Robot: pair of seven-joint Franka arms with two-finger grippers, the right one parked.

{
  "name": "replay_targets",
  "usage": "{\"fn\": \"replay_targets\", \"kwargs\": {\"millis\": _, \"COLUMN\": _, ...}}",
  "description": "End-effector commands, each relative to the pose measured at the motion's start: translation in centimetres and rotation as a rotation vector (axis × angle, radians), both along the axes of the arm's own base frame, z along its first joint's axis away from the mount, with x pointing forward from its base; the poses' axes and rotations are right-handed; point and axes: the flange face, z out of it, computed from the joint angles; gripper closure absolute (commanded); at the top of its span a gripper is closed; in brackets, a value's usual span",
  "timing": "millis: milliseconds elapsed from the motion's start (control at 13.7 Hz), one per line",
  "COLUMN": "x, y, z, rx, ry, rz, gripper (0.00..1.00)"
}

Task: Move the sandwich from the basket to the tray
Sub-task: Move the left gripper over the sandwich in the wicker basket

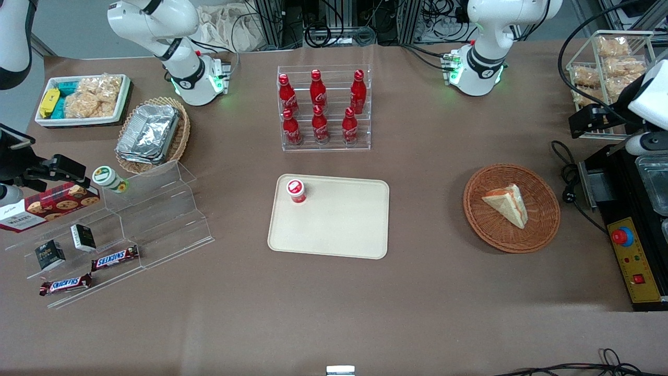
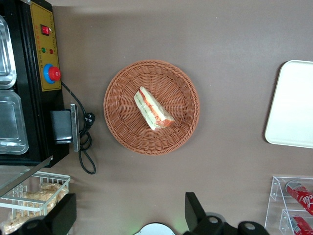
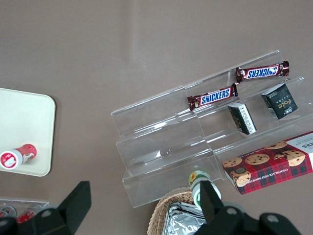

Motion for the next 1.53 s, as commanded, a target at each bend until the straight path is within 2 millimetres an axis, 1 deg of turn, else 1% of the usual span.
{"fn": "replay_targets", "kwargs": {"millis": 0, "x": -0.7, "y": 0.6, "z": 0.6, "rx": -0.039, "ry": -0.017, "rz": 0.013, "gripper": 0.00}}
{"fn": "replay_targets", "kwargs": {"millis": 73, "x": -0.6, "y": 0.7, "z": 0.8, "rx": -0.050, "ry": -0.021, "rz": 0.015, "gripper": 0.00}}
{"fn": "replay_targets", "kwargs": {"millis": 219, "x": -0.3, "y": 0.7, "z": 0.3, "rx": -0.045, "ry": -0.011, "rz": 0.010, "gripper": 0.00}}
{"fn": "replay_targets", "kwargs": {"millis": 438, "x": 0.2, "y": 0.7, "z": -2.5, "rx": -0.034, "ry": 0.041, "rz": 0.086, "gripper": 0.00}}
{"fn": "replay_targets", "kwargs": {"millis": 510, "x": 0.4, "y": 1.0, "z": -3.8, "rx": -0.028, "ry": 0.065, "rz": 0.131, "gripper": 0.00}}
{"fn": "replay_targets", "kwargs": {"millis": 656, "x": 1.4, "y": 2.5, "z": -6.8, "rx": -0.022, "ry": 0.084, "rz": 0.226, "gripper": 0.00}}
{"fn": "replay_targets", "kwargs": {"millis": 729, "x": 1.8, "y": 2.9, "z": -8.4, "rx": -0.018, "ry": 0.090, "rz": 0.269, "gripper": 0.00}}
{"fn": "replay_targets", "kwargs": {"millis": 875, "x": 2.9, "y": 3.0, "z": -12.3, "rx": -0.009, "ry": 0.087, "rz": 0.370, "gripper": 0.00}}
{"fn": "replay_targets", "kwargs": {"millis": 948, "x": 2.9, "y": 3.0, "z": -14.4, "rx": -0.006, "ry": 0.082, "rz": 0.419, "gripper": 0.00}}
{"fn": "replay_targets", "kwargs": {"millis": 1021, "x": 2.9, "y": 3.4, "z": -16.4, "rx": -0.008, "ry": 0.077, "rz": 0.471, "gripper": 0.00}}
{"fn": "replay_targets", "kwargs": {"millis": 1094, "x": 2.8, "y": 4.5, "z": -18.9, "rx": -0.014, "ry": 0.073, "rz": 0.531, "gripper": 0.00}}
{"fn": "replay_targets", "kwargs": {"millis": 1240, "x": 1.9, "y": 4.7, "z": -23.6, "rx": -0.010, "ry": 0.057, "rz": 0.587, "gripper": 0.00}}
{"fn": "replay_targets", "kwargs": {"millis": 1385, "x": 1.1, "y": 5.8, "z": -27.4, "rx": -0.010, "ry": 0.050, "rz": 0.647, "gripper": 0.00}}
{"fn": "replay_targets", "kwargs": {"millis": 1458, "x": 1.0, "y": 5.8, "z": -28.8, "rx": -0.014, "ry": 0.049, "rz": 0.664, "gripper": 0.00}}
